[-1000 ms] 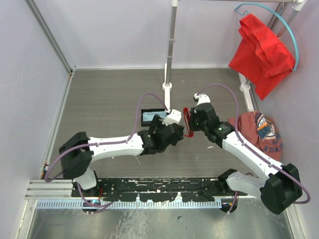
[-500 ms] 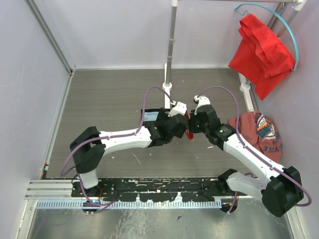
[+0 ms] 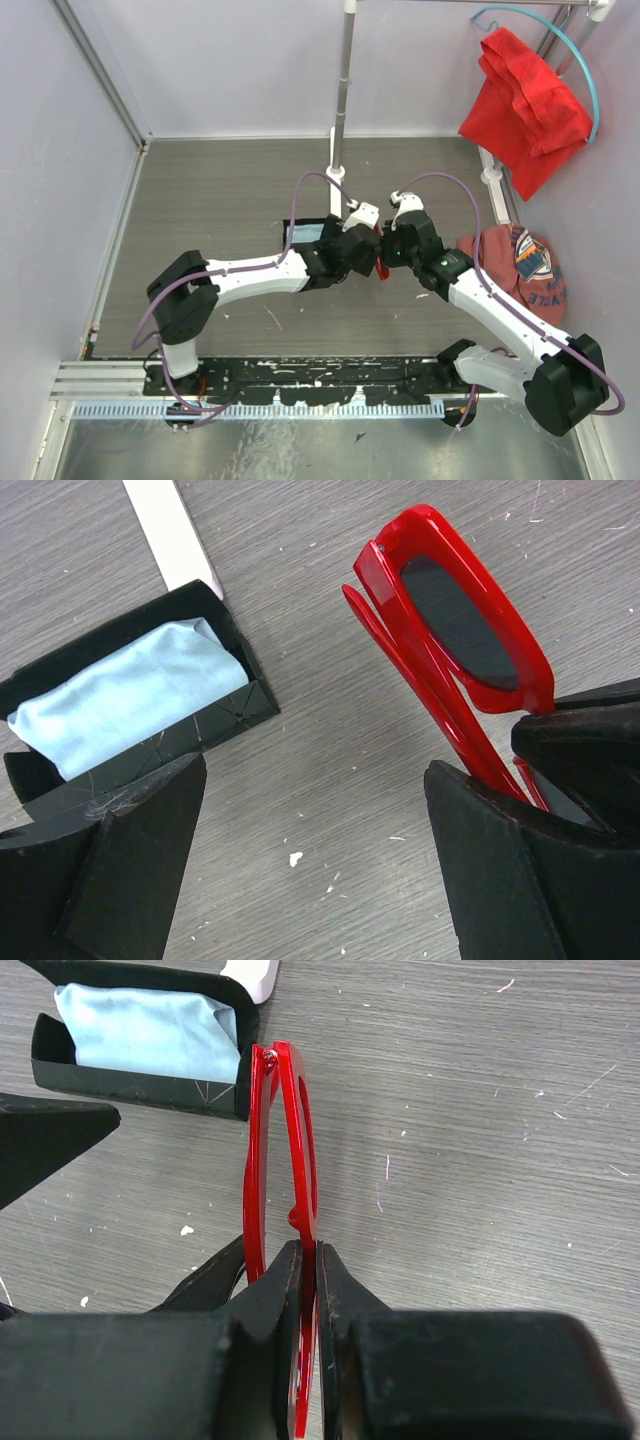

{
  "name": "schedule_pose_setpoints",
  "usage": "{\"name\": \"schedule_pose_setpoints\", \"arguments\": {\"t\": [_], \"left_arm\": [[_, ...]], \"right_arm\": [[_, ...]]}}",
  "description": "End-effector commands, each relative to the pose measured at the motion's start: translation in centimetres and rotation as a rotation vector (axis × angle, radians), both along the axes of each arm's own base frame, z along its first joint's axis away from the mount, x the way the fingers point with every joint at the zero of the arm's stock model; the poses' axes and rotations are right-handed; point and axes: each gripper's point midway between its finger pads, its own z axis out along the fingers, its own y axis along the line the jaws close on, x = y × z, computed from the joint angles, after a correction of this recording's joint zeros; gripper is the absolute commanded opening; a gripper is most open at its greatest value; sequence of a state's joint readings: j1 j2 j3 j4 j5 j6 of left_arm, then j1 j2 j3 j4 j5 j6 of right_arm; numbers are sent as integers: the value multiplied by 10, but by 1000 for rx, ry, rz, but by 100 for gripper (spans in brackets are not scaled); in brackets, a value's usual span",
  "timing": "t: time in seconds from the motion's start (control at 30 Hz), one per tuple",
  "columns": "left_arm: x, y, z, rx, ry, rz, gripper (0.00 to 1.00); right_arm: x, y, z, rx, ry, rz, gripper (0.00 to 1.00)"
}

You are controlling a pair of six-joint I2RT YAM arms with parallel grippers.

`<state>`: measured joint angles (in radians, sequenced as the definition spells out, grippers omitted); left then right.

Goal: Organize the sunglasses
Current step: Fold the sunglasses.

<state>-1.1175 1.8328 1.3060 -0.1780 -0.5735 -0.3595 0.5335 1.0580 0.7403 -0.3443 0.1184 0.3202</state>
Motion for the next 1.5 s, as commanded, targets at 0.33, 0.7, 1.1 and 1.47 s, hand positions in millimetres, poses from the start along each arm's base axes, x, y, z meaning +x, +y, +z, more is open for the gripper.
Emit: {"name": "schedule_pose_setpoints", "arguments": {"t": [0.33,0.7,1.1,1.47], "left_arm": [[4,70,20,-126,-14,141,98],[20,143,25,-249,12,219,98],[89,160,29,-555,121,114,98],[74,151,-7,-643,218,96,98]], "right_arm": [[11,1,5,-7,-38,-28,1],[13,1,-1,-21,-27,-25,1],[11,0,-3,-23,-24,-23,1],[11,0,-3,-22,-29,-17,1]]}}
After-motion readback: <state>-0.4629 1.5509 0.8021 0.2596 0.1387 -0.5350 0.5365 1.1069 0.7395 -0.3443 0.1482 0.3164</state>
